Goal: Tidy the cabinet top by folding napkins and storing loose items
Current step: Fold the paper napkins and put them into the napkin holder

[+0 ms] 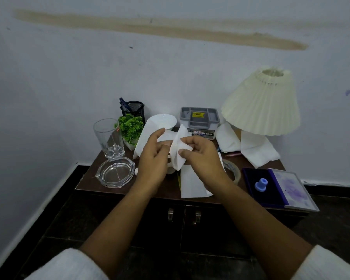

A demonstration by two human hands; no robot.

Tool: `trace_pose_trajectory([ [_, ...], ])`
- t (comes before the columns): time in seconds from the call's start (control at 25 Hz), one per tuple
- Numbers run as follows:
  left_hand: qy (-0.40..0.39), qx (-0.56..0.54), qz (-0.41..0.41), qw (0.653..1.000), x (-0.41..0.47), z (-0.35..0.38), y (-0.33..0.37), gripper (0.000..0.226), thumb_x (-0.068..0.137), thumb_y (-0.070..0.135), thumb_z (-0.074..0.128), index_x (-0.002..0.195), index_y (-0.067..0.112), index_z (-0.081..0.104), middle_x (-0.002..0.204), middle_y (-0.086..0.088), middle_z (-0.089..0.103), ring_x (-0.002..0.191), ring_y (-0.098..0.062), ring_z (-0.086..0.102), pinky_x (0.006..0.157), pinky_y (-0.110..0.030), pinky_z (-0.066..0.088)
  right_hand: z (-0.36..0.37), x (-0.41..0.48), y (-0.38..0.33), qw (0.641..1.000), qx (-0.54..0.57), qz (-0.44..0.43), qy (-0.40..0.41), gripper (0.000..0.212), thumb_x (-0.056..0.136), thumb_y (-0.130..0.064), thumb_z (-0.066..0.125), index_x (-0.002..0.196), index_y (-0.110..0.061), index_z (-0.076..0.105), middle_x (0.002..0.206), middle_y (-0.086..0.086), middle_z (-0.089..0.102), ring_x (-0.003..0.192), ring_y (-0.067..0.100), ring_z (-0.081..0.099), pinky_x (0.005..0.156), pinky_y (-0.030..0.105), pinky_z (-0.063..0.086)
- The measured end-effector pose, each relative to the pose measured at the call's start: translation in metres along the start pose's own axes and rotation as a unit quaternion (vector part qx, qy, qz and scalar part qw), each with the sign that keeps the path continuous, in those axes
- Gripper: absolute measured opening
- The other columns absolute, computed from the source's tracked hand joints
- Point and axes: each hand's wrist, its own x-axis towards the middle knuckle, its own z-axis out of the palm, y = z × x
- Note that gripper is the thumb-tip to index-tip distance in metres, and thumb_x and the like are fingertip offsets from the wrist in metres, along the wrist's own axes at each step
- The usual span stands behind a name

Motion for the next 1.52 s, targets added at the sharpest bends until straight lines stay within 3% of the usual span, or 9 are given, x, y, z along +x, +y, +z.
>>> trace_pose_trajectory([
  [0.16,0.049,0.0,0.017,0.999,0.006,0.007,0.002,0.04,0.095,0.021,0.065,0.133,0.032,0.056,0.108,0.009,0.071,0.099,-0.015,0.068,0.086,-0.036,0.057,-0.007,-0.003,-0.014,0.989,0.131,0.066,0.011,0.017,0.091,0.004,0.062,0.105,-0.004,0.069,0.107,0.013,0.075,0.1,0.03,0.073,0.081,0.044,0.063],
  [0.36,-0.023,-0.085,-0.159,0.983,0.01,0.007,0.009,0.049,0.091,0.032,0.071,0.135,0.023,0.053,0.121,-0.004,0.068,0.105,-0.025,0.068,0.077,-0.038,0.06,-0.019,-0.005,-0.025,0.974,0.209,0.086,-0.02,0.011,0.091,0.001,0.065,0.099,-0.006,0.068,0.108,0.013,0.075,0.1,0.032,0.074,0.079,0.046,0.063],
  [0.56,-0.026,-0.085,-0.049,0.995,0.014,-0.005,0.015,0.044,0.091,0.011,0.071,0.131,0.019,0.056,0.106,-0.005,0.076,0.096,-0.019,0.074,0.078,-0.037,0.062,-0.023,-0.003,-0.024,0.978,0.192,0.079,-0.019,0.034,0.093,-0.023,0.071,0.123,-0.014,0.059,0.115,0.008,0.073,0.105,0.028,0.072,0.075,0.043,0.063],
  [0.72,-0.056,-0.032,0.009,0.998,0.011,-0.008,0.018,0.03,0.092,0.012,0.07,0.121,0.015,0.064,0.088,-0.006,0.073,0.083,-0.011,0.073,0.065,-0.025,0.059,-0.02,-0.009,-0.017,0.995,0.094,0.015,-0.009,0.045,0.089,-0.005,0.073,0.123,-0.02,0.049,0.103,0.009,0.076,0.092,0.024,0.076,0.075,0.041,0.061],
  [0.84,-0.048,-0.067,0.005,0.997,0.011,-0.014,0.02,0.01,0.096,0.011,0.064,0.103,0.009,0.071,0.092,-0.007,0.075,0.082,-0.01,0.073,0.062,-0.022,0.057,-0.019,-0.009,-0.017,0.997,0.07,-0.014,0.015,0.05,0.085,-0.007,0.078,0.121,-0.019,0.045,0.109,0.012,0.073,0.091,0.023,0.076,0.079,0.043,0.062],
  [1.0,-0.072,-0.067,-0.038,0.994,0.006,-0.018,0.011,0.018,0.099,0.019,0.061,0.085,0.011,0.07,0.09,-0.003,0.077,0.087,-0.019,0.073,0.069,-0.031,0.061,-0.02,-0.013,-0.02,0.993,0.109,0.021,-0.027,0.071,0.082,-0.005,0.08,0.14,-0.02,0.041,0.113,0.005,0.075,0.098,0.019,0.075,0.084,0.04,0.062],
  [1.2,-0.084,-0.079,-0.029,0.993,0.004,-0.014,0.009,0.008,0.097,0.017,0.063,0.101,0.014,0.069,0.087,-0.001,0.076,0.085,-0.016,0.073,0.069,-0.03,0.058,-0.022,-0.016,-0.019,0.993,0.104,0.022,-0.051,0.03,0.093,-0.008,0.069,0.122,-0.013,0.068,0.113,0.002,0.077,0.1,0.015,0.075,0.082,0.03,0.061],
  [1.36,-0.082,-0.064,0.007,0.995,0.006,-0.012,0.008,0.016,0.093,0.007,0.068,0.107,0.014,0.067,0.078,-0.006,0.072,0.078,-0.015,0.073,0.071,-0.031,0.06,-0.023,-0.012,-0.02,0.989,0.143,0.029,-0.015,0.031,0.091,-0.012,0.073,0.12,-0.013,0.062,0.103,-0.005,0.077,0.088,0.01,0.076,0.066,0.023,0.06],
  [1.52,-0.057,-0.059,0.013,0.997,0.009,-0.014,0.005,0.018,0.091,0.007,0.07,0.104,0.017,0.064,0.076,-0.003,0.071,0.075,-0.017,0.07,0.07,-0.037,0.059,-0.022,-0.01,-0.016,0.995,0.096,0.027,-0.025,0.032,0.09,-0.008,0.073,0.12,-0.013,0.064,0.109,-0.004,0.076,0.093,0.011,0.075,0.07,0.023,0.06],
])
